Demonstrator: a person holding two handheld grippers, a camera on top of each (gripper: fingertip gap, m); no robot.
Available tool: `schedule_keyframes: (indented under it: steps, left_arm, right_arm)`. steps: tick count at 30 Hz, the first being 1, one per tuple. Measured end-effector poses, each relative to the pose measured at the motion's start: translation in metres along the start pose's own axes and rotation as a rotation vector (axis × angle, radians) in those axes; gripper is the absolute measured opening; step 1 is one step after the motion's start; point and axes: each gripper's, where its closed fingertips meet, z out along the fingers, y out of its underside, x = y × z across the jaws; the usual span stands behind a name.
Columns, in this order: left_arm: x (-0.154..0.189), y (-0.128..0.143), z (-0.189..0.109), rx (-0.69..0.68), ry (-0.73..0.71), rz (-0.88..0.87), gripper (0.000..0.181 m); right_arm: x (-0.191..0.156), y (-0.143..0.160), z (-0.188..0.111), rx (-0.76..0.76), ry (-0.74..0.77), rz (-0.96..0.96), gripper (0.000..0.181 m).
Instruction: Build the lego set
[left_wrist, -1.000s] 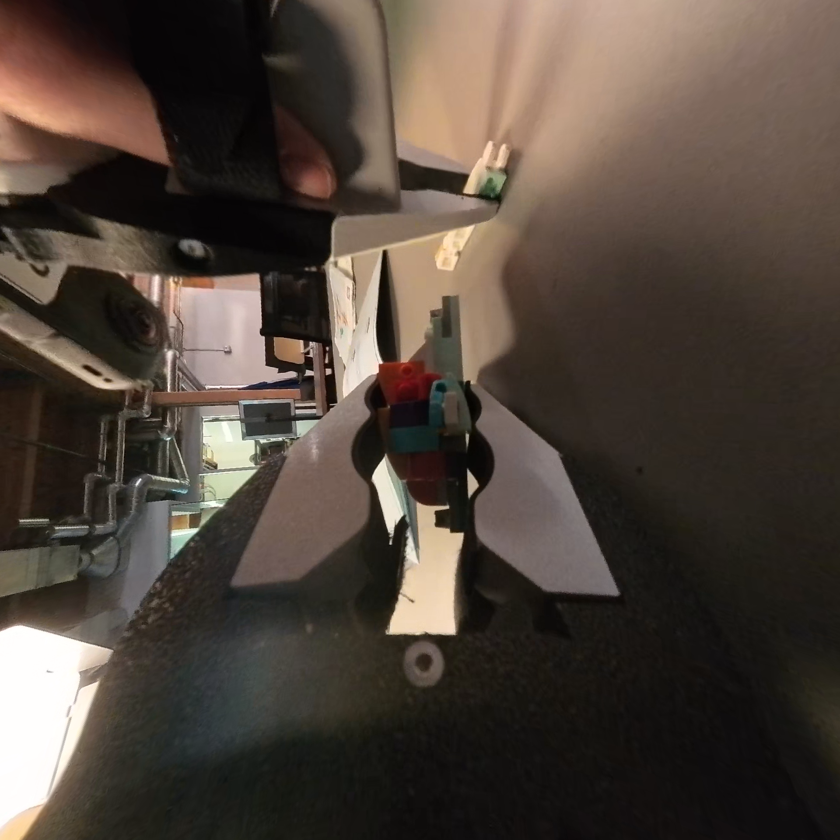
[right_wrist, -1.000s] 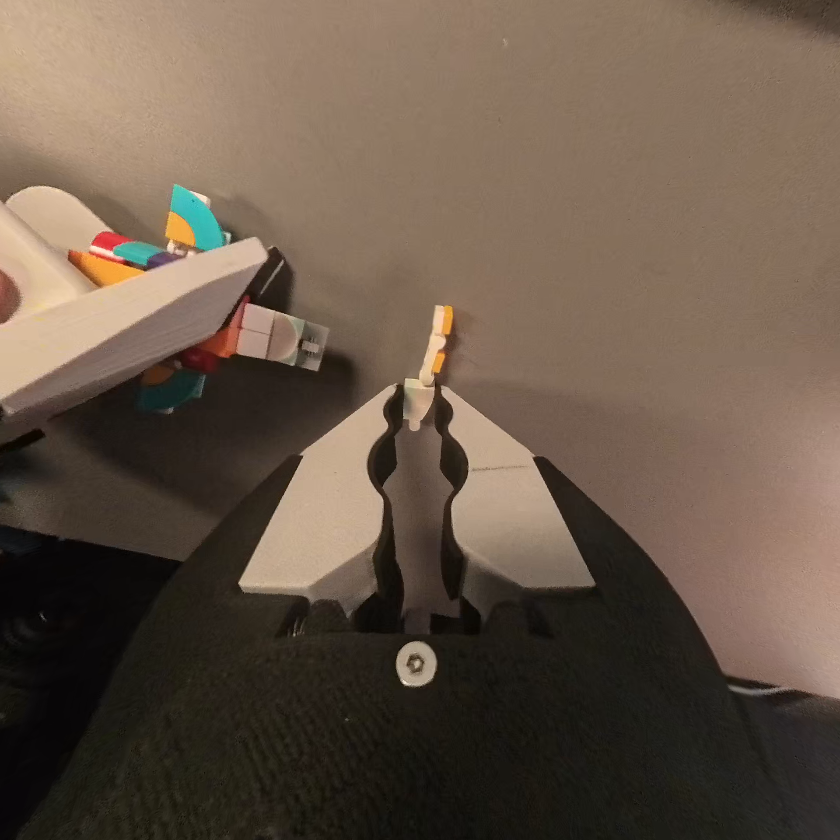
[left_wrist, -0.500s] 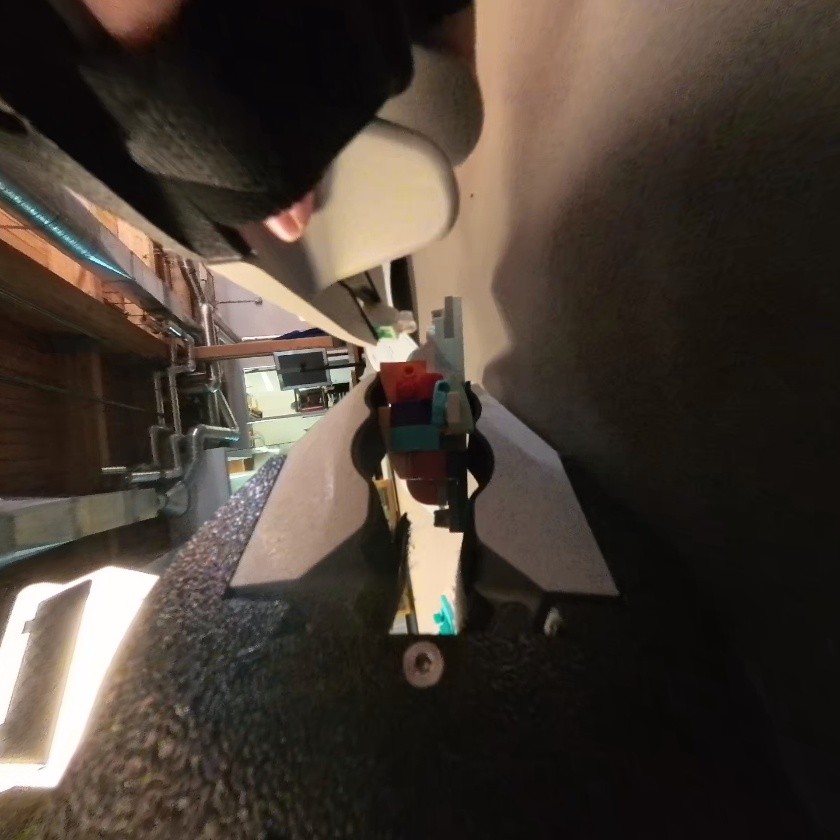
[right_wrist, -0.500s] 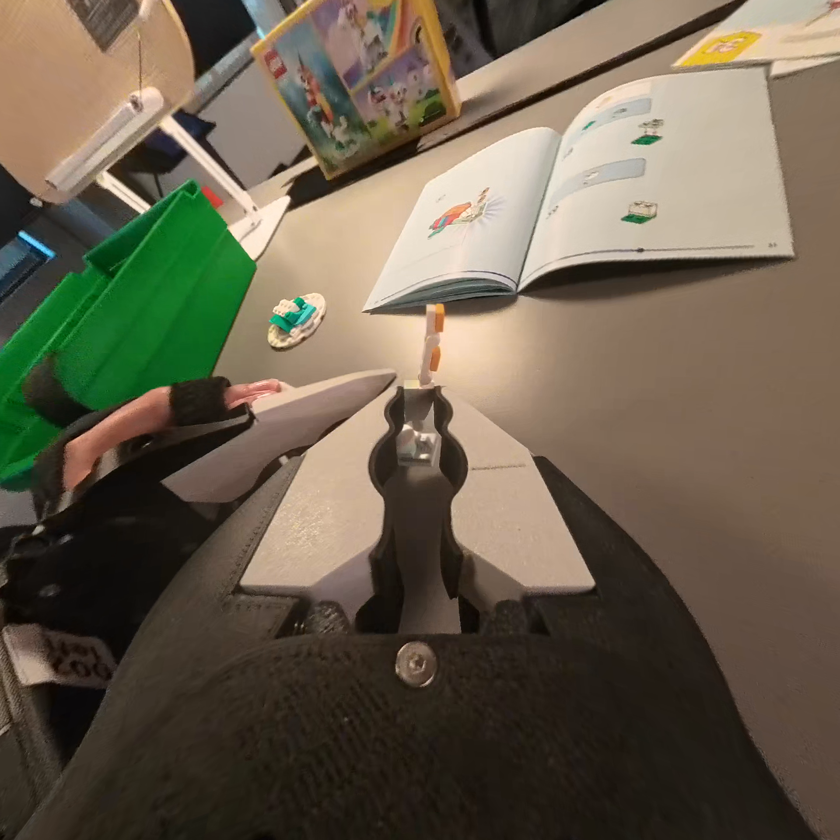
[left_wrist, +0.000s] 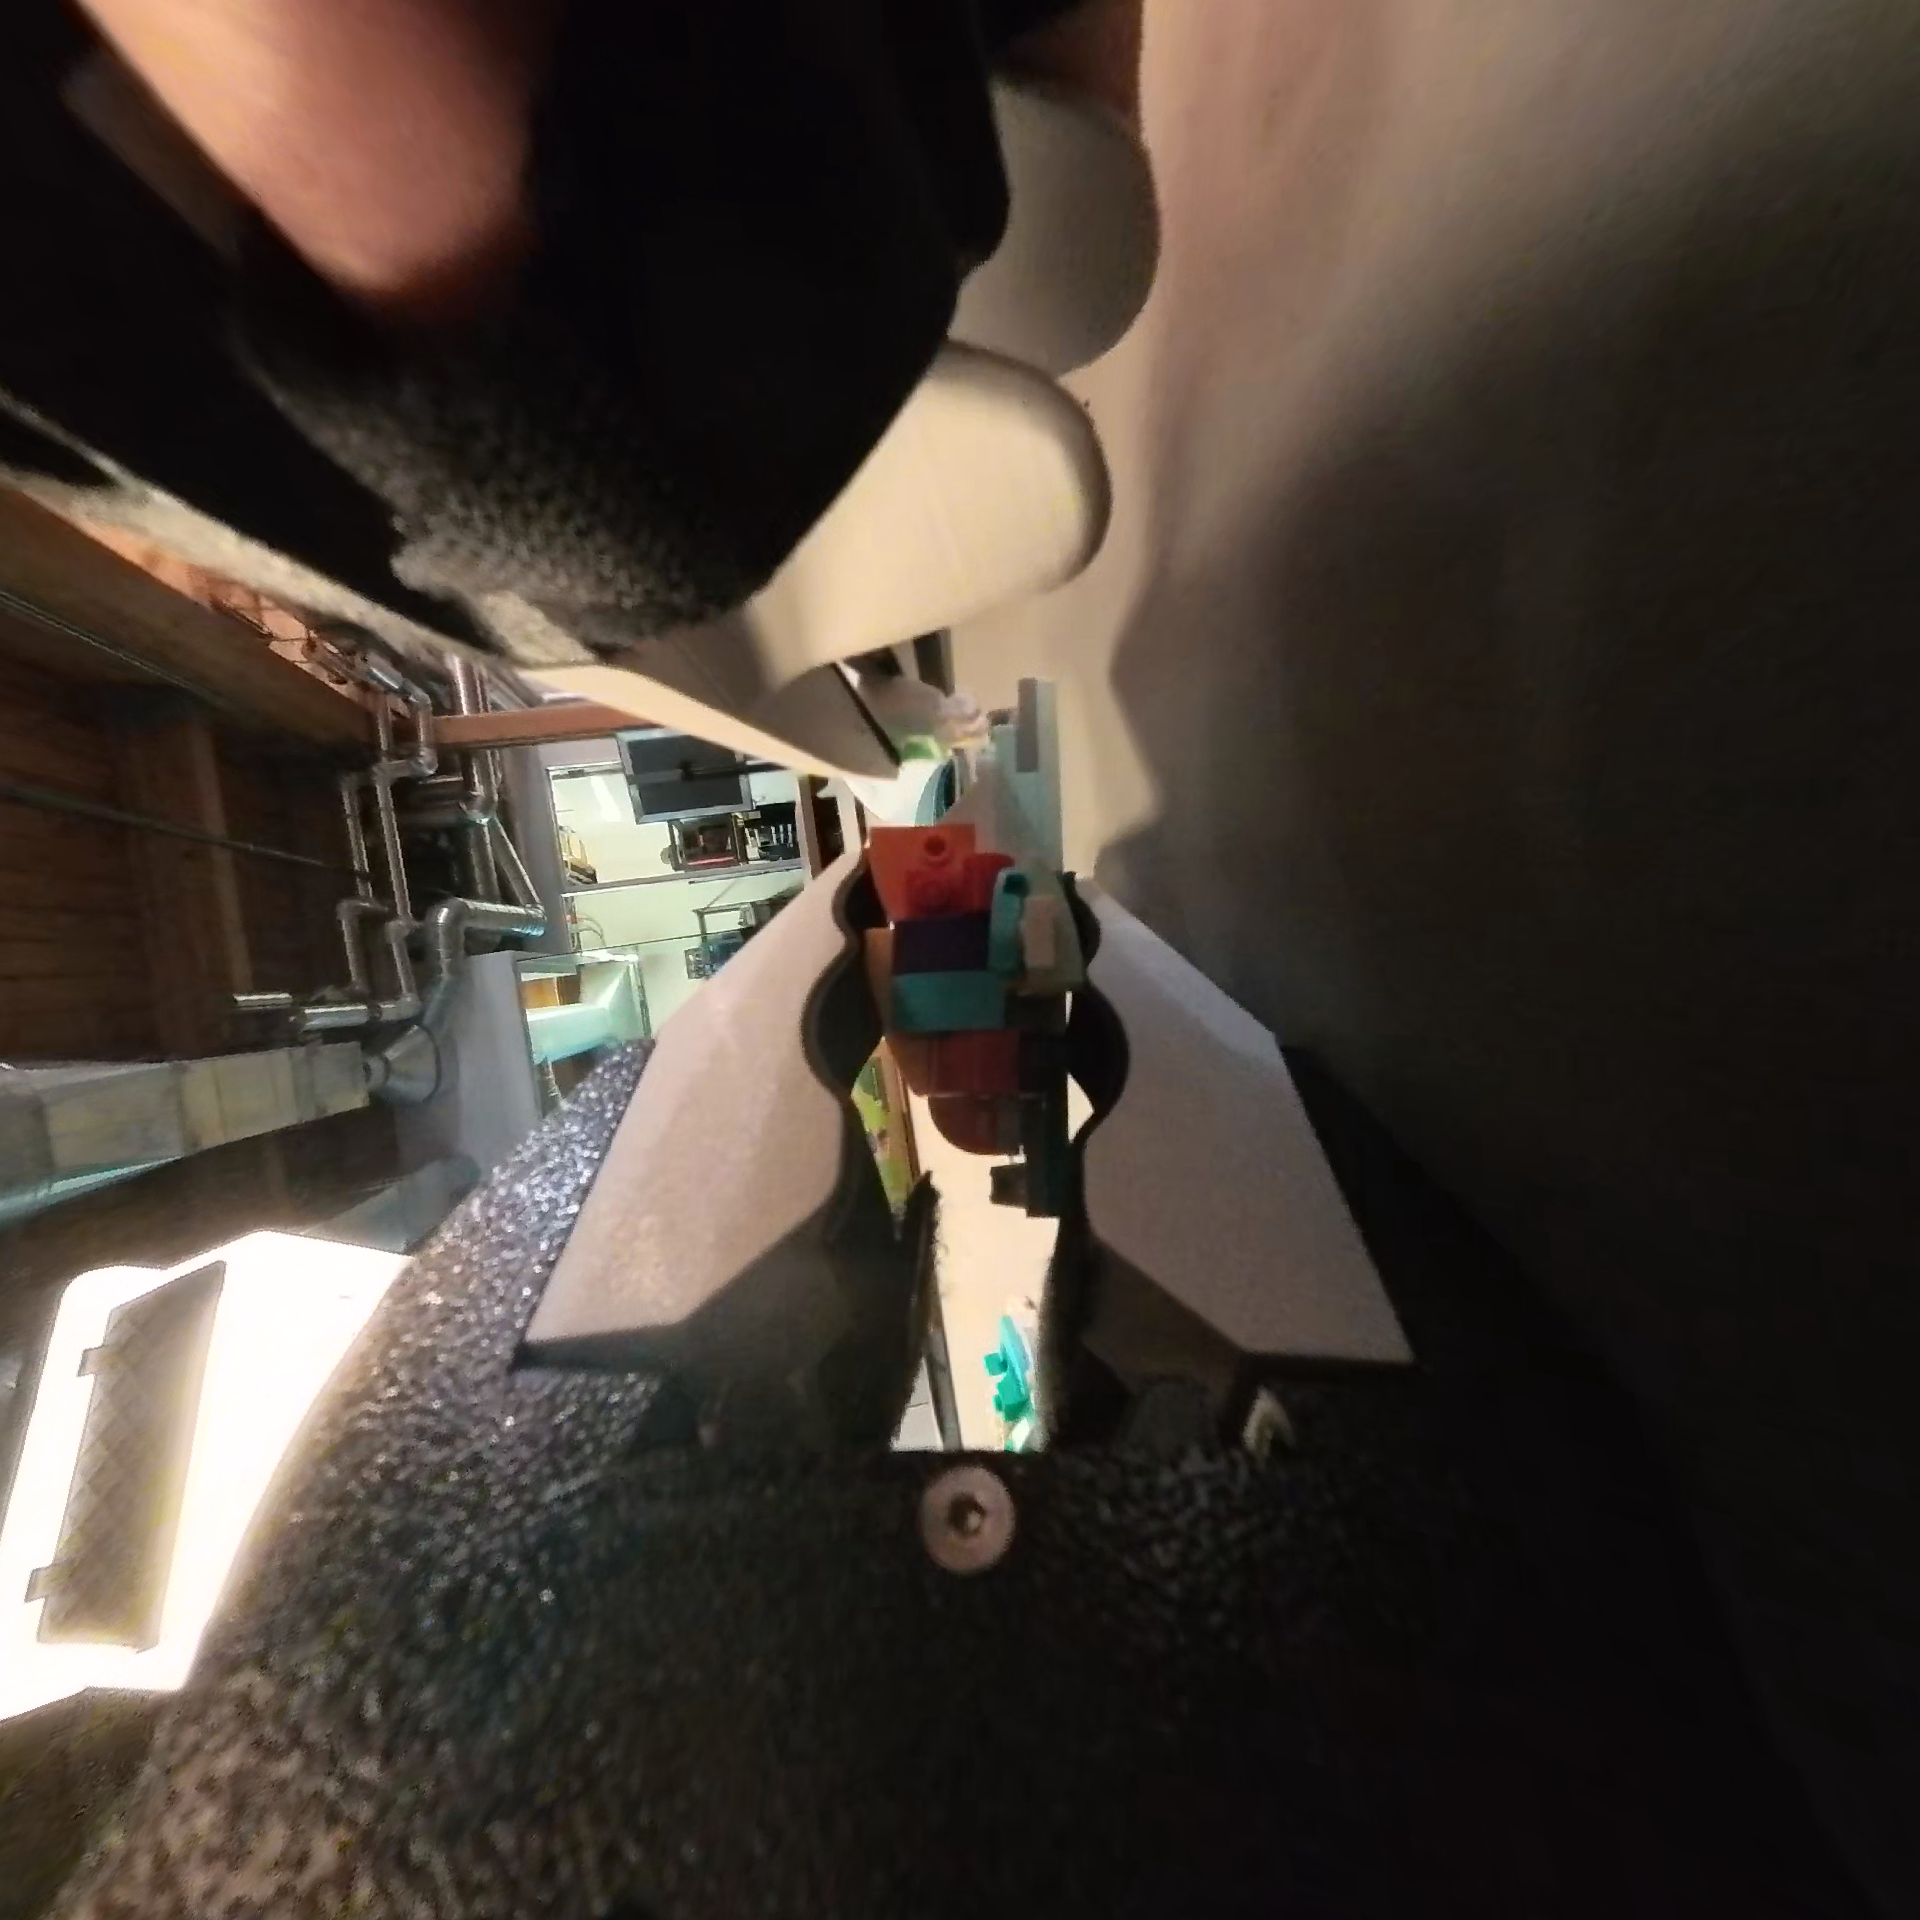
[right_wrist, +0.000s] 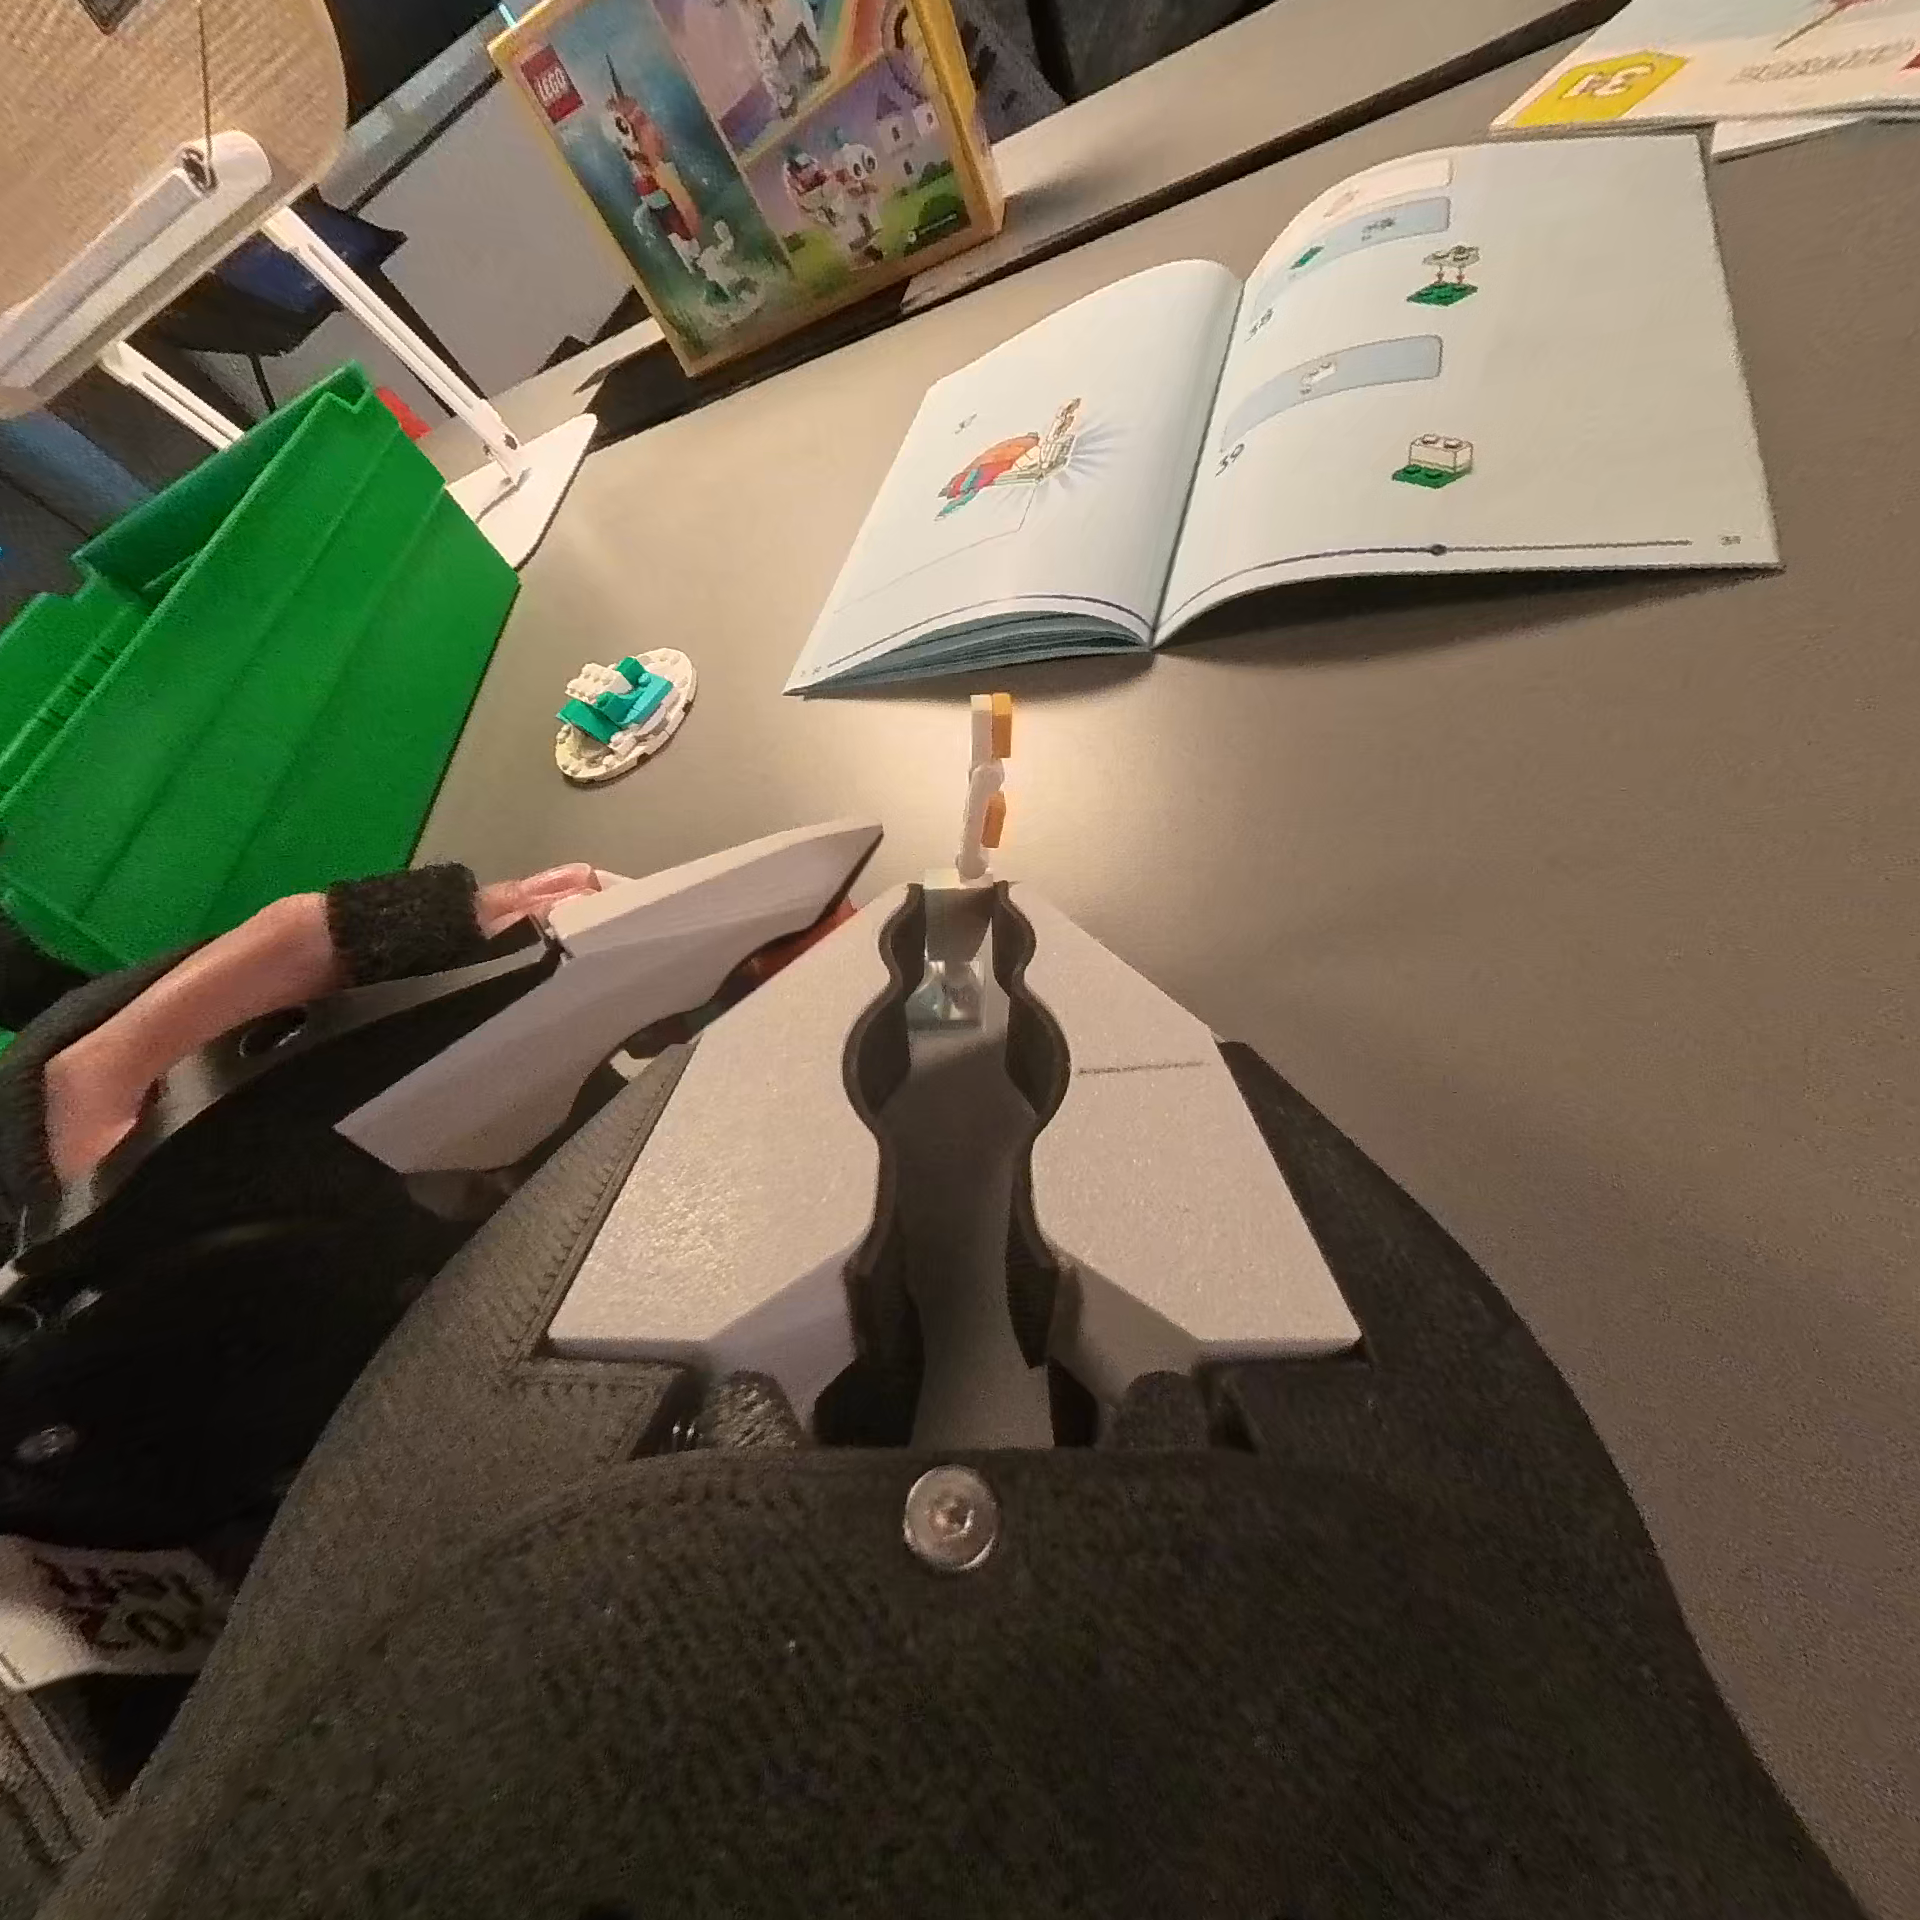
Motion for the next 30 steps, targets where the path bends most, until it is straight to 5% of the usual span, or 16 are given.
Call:
schedule_keyframes:
  steps: [30]
  left_arm:
    - [0.002,0.004,-0.001,-0.037,-0.013,-0.059,0.030]
  right_arm:
    - [0.004,0.011,0.002,-0.053,0.093,-0.011,0.011]
